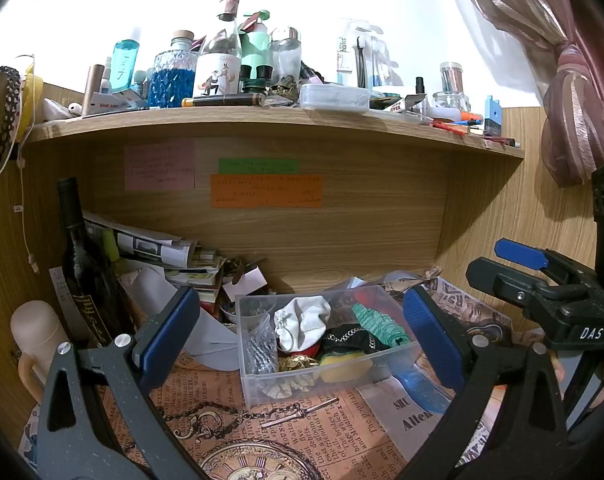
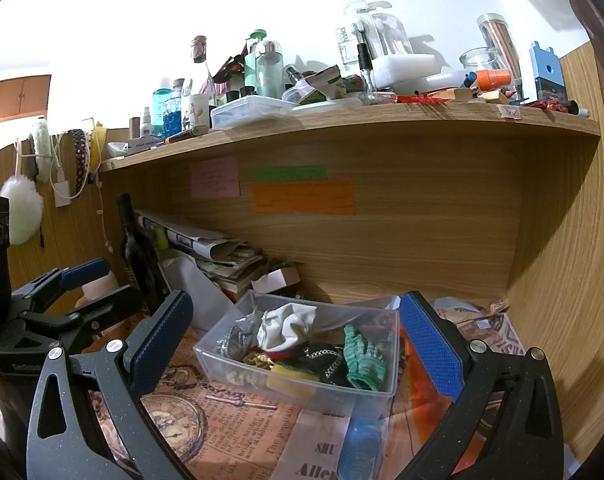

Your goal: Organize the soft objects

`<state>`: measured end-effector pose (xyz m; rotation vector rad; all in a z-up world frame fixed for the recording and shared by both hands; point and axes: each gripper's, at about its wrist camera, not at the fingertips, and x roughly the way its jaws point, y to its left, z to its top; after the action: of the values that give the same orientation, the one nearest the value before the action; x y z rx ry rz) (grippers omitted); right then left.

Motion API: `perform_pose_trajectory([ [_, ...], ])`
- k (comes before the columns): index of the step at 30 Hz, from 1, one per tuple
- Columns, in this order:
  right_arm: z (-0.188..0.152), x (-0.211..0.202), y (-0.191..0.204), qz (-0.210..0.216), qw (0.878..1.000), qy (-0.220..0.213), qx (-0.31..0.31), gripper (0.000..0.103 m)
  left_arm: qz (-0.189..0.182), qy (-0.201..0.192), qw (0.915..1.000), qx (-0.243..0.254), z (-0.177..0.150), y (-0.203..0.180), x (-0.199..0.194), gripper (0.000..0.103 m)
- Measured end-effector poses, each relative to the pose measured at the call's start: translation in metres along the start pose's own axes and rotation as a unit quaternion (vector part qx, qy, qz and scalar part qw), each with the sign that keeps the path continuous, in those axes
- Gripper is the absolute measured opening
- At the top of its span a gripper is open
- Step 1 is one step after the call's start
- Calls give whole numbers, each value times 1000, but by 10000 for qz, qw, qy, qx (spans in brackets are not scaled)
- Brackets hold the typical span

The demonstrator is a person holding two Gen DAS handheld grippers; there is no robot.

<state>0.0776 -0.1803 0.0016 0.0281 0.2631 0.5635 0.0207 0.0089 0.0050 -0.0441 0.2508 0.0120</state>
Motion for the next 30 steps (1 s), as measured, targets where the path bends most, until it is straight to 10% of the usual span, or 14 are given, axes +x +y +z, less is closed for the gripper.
perform_pose_trajectory([
  [30, -3, 3, 0, -1, 10000, 49, 37, 103, -161, 81, 9998, 16, -1, 1, 3, 103],
])
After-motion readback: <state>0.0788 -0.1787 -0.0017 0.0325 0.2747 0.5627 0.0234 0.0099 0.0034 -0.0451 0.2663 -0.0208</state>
